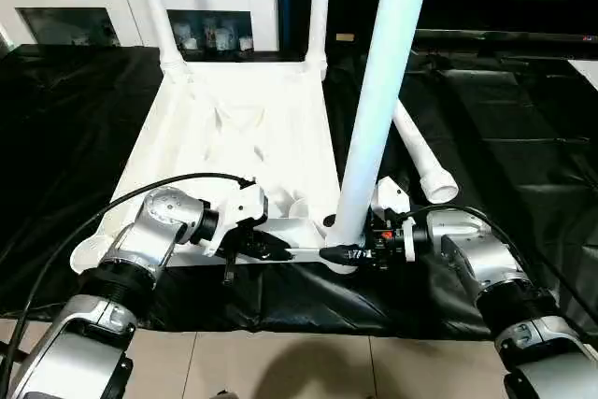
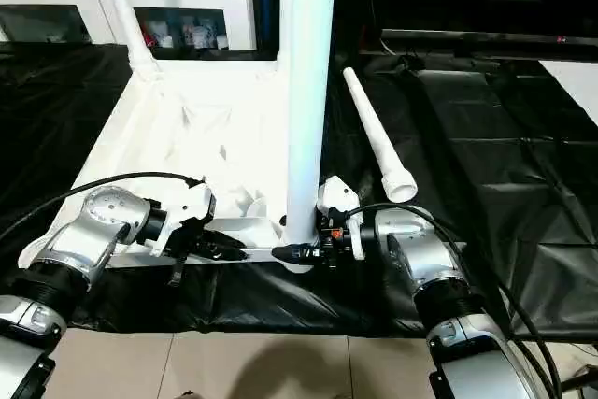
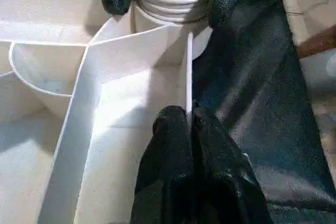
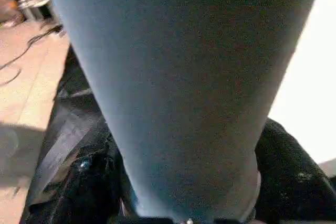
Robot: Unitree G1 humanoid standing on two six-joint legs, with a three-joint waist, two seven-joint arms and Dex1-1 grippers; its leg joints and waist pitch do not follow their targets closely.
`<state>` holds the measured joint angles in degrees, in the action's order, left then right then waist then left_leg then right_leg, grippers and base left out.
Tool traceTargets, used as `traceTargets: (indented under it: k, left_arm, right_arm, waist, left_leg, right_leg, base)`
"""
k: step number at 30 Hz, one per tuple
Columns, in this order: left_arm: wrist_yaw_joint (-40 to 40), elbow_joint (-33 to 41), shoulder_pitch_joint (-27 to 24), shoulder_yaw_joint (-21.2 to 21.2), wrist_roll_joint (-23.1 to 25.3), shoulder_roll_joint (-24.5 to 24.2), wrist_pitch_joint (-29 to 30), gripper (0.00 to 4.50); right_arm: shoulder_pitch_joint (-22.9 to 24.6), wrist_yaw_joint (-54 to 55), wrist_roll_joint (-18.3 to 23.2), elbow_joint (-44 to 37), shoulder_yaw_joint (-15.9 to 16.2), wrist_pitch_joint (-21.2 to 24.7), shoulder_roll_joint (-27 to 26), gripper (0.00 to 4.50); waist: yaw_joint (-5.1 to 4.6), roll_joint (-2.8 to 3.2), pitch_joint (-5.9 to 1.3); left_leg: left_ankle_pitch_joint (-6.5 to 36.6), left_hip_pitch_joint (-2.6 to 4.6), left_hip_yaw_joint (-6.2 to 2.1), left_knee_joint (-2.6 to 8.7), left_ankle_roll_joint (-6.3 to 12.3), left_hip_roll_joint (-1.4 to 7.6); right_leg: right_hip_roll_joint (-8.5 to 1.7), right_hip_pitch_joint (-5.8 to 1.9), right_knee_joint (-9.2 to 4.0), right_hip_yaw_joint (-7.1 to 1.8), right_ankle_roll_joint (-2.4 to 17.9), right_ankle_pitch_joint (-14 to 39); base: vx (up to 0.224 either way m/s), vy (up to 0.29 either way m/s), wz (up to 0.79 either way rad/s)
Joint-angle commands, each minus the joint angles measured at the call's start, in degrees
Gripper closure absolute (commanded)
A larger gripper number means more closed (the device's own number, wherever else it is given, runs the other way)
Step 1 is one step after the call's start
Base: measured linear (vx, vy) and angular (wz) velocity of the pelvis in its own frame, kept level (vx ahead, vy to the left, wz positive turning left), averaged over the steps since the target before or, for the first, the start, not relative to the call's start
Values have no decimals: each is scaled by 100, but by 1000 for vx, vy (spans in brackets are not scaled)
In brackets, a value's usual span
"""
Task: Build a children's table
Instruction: Rotate leg to tighten
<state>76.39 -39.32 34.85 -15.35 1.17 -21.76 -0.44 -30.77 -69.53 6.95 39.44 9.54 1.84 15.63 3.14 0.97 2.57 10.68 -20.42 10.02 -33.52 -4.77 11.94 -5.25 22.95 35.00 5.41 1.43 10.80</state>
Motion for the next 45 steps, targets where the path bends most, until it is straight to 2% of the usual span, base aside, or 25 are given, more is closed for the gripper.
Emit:
traceTargets:
  k: [1,4,6,7,9,10,11,12,14,16,17,19,21,23,25,27,28,29,32,33,34,37,38,40,45]
  left_arm:
    - [-650,-162,145,-9,150,313,245,450]
    - [-1326,-202,194,65,215,649,537,450]
    - [-1600,-187,189,59,251,832,661,450]
    - [-1697,-165,176,41,270,914,710,450]
    - [-2001,-71,128,22,295,1175,901,450]
    - [-2170,22,91,-9,313,1345,1027,450]
    - [-2170,22,91,-9,313,1345,1027,450]
    - [-2284,36,92,-14,337,1408,1078,450]
    - [-2441,52,98,-66,423,1494,1137,450]
    - [-2501,82,84,-81,442,1541,1173,450]
    - [-2493,98,73,-78,439,1538,1166,450]
    - [-2403,140,41,-43,388,1480,1111,450]
    - [-2354,172,19,-12,344,1412,1075,450]
    - [-2163,226,-22,23,262,1296,931,450]
    - [-1858,286,-74,35,173,1153,703,450]
    - [-1435,379,-141,12,83,948,567,450]
    - [-1074,458,-196,-36,48,751,483,450]
    - [-1037,465,-202,-41,49,729,476,450]
    - [-678,476,-223,-87,62,480,354,450]
    - [-597,474,-224,-95,64,422,338,450]
    - [-466,453,-221,-115,72,329,280,450]
    - [-91,412,-210,-197,103,89,128,450]
    - [57,414,-209,-230,102,11,90,450]
    - [225,388,-187,-273,109,-83,17,450]
    - [382,265,-116,-337,137,-195,-125,450]
  right_arm:
    - [86,891,-110,221,-44,-10,-323,177]
    - [79,2106,-182,581,-336,-59,-660,178]
    - [68,2679,-223,729,-437,-58,-851,178]
    - [61,2963,-249,791,-479,-51,-948,178]
    - [33,3588,-274,942,-570,-52,-1228,178]
    - [-4,4067,-288,1018,-647,12,-1461,178]
    - [-4,4067,-288,1018,-647,12,-1461,178]
    - [-6,4169,-326,1002,-622,10,-1545,178]
    - [-11,4330,-489,967,-509,-74,-1683,178]
    - [-33,4388,-569,991,-462,-213,-1726,108]
    - [-48,4355,-550,991,-483,-232,-1701,108]
    - [-75,4209,-528,938,-508,-253,-1542,102]
    - [-85,4189,-628,895,-452,-306,-1389,64]
    - [-61,3843,-633,814,-398,-425,-1176,62]
    - [-16,3298,-507,688,-390,-423,-970,62]
    - [83,2543,-367,436,-303,-436,-720,62]
    - [164,1923,-211,214,-249,-389,-540,62]
    - [171,1857,-194,192,-247,-380,-523,62]
    - [230,1146,-48,-18,-151,-275,-297,62]
    - [239,979,-16,-57,-121,-253,-238,62]
    - [245,709,38,-118,-75,-192,-144,62]
    - [199,112,107,-182,73,-122,75,62]
    - [158,-66,86,-160,136,-122,138,89]
    - [86,-303,17,-104,216,-157,206,96]
    - [-8,-564,-131,-57,366,-245,292,143]
  waist:
    - [-55,-19,-282]
    - [-129,-52,-267]
    - [-191,-45,-257]
    - [-222,-21,-250]
    - [-268,-26,-249]
    - [-291,-2,-250]
    - [-308,-10,-253]
    - [-333,-7,-249]
    - [-337,-18,-251]
    - [-351,9,-252]
    - [-358,-6,-258]
    - [-374,9,-268]
    - [-388,4,-273]
    - [-392,-35,-283]
    - [-376,-29,-295]
    - [-347,-36,-322]
    - [-335,-63,-338]
    - [-317,-49,-362]
    - [-240,-13,-435]
    - [-209,-16,-435]
    - [-184,-16,-421]
    - [-133,-15,-403]
    - [-108,-7,-391]
    - [-103,-4,-361]
    - [-93,-10,-345]
  left_leg:
    - [1456,38,3,411,206,131]
    - [1759,62,-38,426,87,103]
    - [1773,13,-54,436,92,100]
    - [1872,23,-63,442,65,93]
    - [2034,63,-66,424,57,77]
    - [2086,82,-69,418,66,71]
    - [2100,78,-72,423,72,76]
    - [2122,35,-82,435,102,72]
    - [2198,63,-73,426,133,67]
    - [2309,68,-90,443,145,75]
    - [2303,62,-90,446,154,77]
    - [2246,39,-91,470,193,95]
    - [2243,21,-93,474,201,102]
    - [2216,30,-68,458,248,92]
    - [2045,-2,-63,453,347,99]
    - [1775,-10,-38,425,506,110]
    - [1550,-39,-22,401,604,102]
    - [1366,-50,-26,394,653,114]
    - [375,-57,0,314,935,127]
    - [162,-73,5,295,1062,125]
    - [162,-65,16,290,1126,137]
    - [435,-44,24,306,1052,158]
    - [625,-20,27,322,944,169]
    - [919,-11,22,357,723,180]
    - [1225,14,22,383,445,174]
  right_leg:
    - [-305,-263,-514,-299,1140,1801]
    - [-325,-250,-610,-285,826,2661]
    - [-316,-265,-614,-277,747,2753]
    - [-312,-241,-649,-258,667,2931]
    - [-313,-203,-692,-245,596,3165]
    - [-310,-181,-710,-248,596,3199]
    - [-307,-179,-710,-250,603,3162]
    - [-290,-207,-701,-234,585,3121]
    - [-291,-171,-728,-232,558,3172]
    - [-299,-176,-741,-216,544,3211]
    - [-295,-182,-743,-217,553,3149]
    - [-291,-203,-708,-232,688,2756]
    - [-287,-218,-686,-234,745,2609]
    - [-284,-215,-676,-256,843,2432]
    - [-299,-253,-641,-277,936,2182]
    - [-301,-277,-605,-293,1071,1813]
    - [-299,-306,-564,-302,1141,1542]
    - [-309,-328,-528,-303,1185,1321]
    - [-276,-341,-346,-289,1546,-167]
    - [-254,-356,-302,-271,1634,-541]
    - [-262,-341,-301,-261,1669,-573]
    - [-278,-338,-336,-259,1639,-135]
    - [-284,-324,-360,-264,1610,139]
    - [-279,-307,-387,-274,1546,532]
    - [-291,-292,-426,-292,1403,1003]
  base:
    - [0,0,0]
    - [0,0,0]
    - [0,0,0]
    - [0,0,0]
    - [0,0,0]
    - [0,0,0]
    - [0,0,0]
    - [0,0,0]
    - [0,0,0]
    - [0,0,0]
    - [0,0,0]
    - [0,0,0]
    - [0,0,0]
    - [0,0,0]
    - [0,0,0]
    - [0,0,0]
    - [54,-28,4]
    - [54,-28,4]
    - [18,-11,0]
    - [0,0,0]
    - [0,0,0]
    - [0,0,0]
    - [0,0,0]
    - [0,0,0]
    - [0,0,0]
